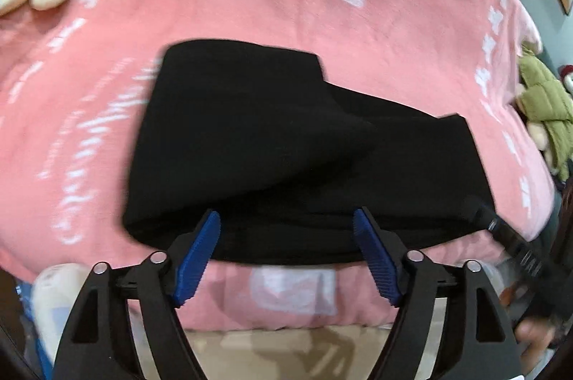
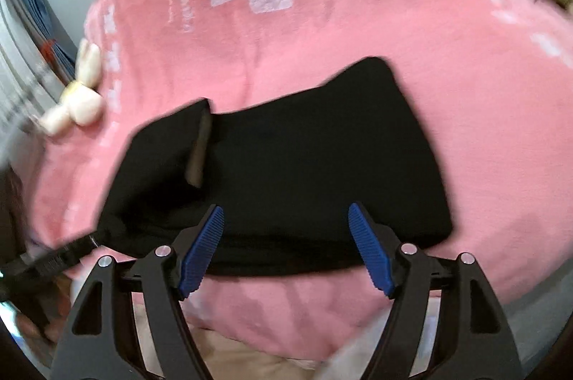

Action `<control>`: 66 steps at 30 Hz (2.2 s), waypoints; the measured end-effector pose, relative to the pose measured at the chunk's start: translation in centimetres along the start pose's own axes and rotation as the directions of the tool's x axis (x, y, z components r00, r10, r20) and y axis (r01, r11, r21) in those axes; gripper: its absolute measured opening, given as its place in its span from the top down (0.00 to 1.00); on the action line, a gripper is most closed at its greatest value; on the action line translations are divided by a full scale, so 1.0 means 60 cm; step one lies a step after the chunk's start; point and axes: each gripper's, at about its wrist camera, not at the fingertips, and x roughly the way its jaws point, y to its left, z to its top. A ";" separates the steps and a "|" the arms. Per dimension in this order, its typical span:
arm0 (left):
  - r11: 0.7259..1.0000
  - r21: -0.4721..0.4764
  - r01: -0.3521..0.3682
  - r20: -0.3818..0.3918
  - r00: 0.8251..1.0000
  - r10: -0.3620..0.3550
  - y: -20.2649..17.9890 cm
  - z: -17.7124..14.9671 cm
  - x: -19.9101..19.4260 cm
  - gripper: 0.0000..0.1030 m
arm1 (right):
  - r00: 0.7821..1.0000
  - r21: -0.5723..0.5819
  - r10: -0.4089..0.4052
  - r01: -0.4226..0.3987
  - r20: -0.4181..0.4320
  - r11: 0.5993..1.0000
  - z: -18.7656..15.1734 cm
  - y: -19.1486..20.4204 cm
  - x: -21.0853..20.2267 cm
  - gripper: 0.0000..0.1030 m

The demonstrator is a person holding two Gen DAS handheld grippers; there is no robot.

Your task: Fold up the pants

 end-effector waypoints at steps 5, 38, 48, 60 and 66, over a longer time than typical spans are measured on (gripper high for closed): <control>0.996 -0.041 -0.079 0.015 0.997 0.080 0.057 -0.021 -0.022 0.24 | 0.987 0.043 0.137 -0.134 -0.089 0.990 0.045 0.052 0.072 0.32; 0.973 -0.231 -0.027 0.052 0.998 0.040 0.180 -0.030 -0.077 0.19 | 0.995 -0.217 -0.015 0.036 0.095 0.975 0.109 0.166 -0.069 0.70; 0.999 -0.051 0.005 0.005 1.000 -0.004 0.042 -0.016 -0.034 0.19 | 0.997 0.107 -0.081 0.080 0.005 0.991 0.048 -0.040 -0.025 0.68; 1.000 -0.008 0.007 -0.009 1.000 -0.007 0.013 0.000 -0.006 0.19 | 0.966 0.107 -0.253 0.247 0.049 0.963 0.049 -0.084 -0.084 0.59; 0.999 0.051 -0.008 -0.019 1.000 0.009 -0.012 -0.002 0.012 0.19 | 0.982 -0.067 -0.155 0.163 0.110 0.984 0.147 -0.014 -0.069 0.63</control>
